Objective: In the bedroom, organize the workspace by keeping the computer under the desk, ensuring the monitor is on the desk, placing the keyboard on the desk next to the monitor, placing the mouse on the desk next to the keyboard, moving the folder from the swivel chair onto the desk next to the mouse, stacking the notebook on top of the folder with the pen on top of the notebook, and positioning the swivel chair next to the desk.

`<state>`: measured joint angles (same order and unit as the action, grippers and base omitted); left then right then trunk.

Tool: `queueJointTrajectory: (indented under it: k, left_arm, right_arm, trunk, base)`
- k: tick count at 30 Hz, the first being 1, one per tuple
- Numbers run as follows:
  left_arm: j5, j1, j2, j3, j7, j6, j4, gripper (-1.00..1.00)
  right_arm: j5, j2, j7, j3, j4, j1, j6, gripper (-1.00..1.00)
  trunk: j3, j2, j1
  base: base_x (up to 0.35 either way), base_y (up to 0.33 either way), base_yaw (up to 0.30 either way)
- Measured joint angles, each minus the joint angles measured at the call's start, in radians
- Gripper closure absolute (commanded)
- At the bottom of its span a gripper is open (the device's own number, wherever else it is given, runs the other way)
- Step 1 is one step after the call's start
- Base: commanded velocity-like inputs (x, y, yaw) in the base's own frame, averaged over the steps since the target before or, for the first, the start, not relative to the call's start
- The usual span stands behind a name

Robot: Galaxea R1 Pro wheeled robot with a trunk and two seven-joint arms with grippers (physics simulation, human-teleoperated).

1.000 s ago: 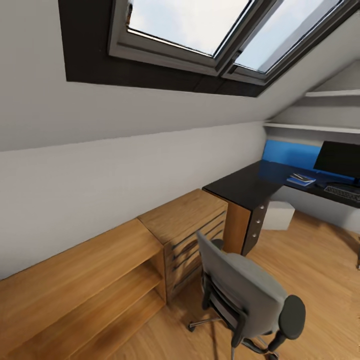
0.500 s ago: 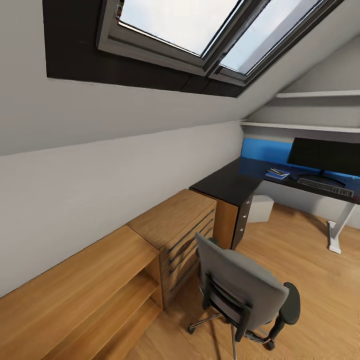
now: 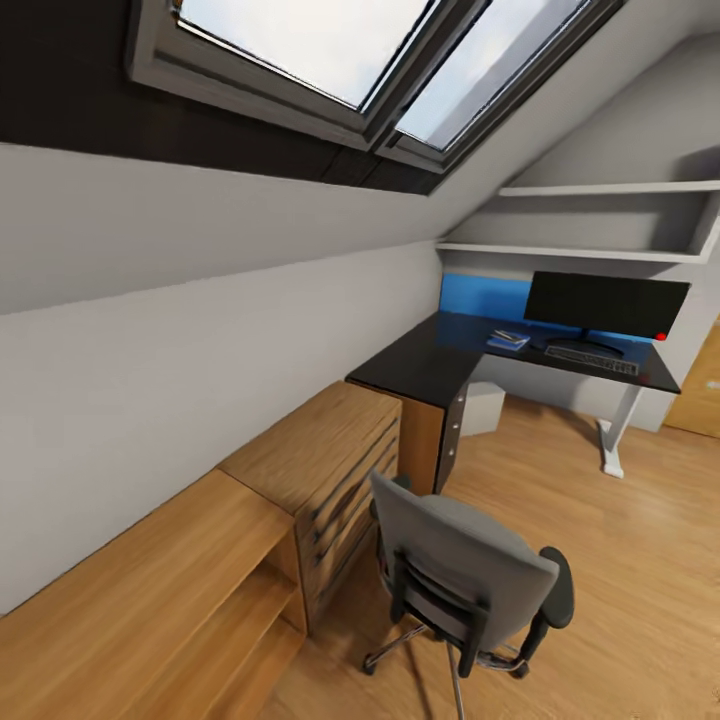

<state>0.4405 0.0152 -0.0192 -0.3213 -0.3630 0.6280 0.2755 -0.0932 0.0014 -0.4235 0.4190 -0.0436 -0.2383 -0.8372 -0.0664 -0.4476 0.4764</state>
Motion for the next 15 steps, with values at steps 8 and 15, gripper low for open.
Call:
queueJointTrajectory:
  k: [8,15]
  left_arm:
    - [0.000,0.000,0.000,0.000,0.000,-0.001,0.000,-1.00]
    - [0.000,0.000,0.000,0.000,0.000,-0.002,0.000,-1.00]
  right_arm:
    - [0.001,0.000,0.000,0.001,0.000,0.000,0.000,-1.00]
    - [0.000,0.000,0.000,0.000,0.000,0.000,0.000,-1.00]
  trunk:
    - [0.000,0.000,0.000]
    - [0.000,0.000,0.000]
  base:
    - [0.073,0.228,-0.297]
    - [0.006,0.016,-0.297]
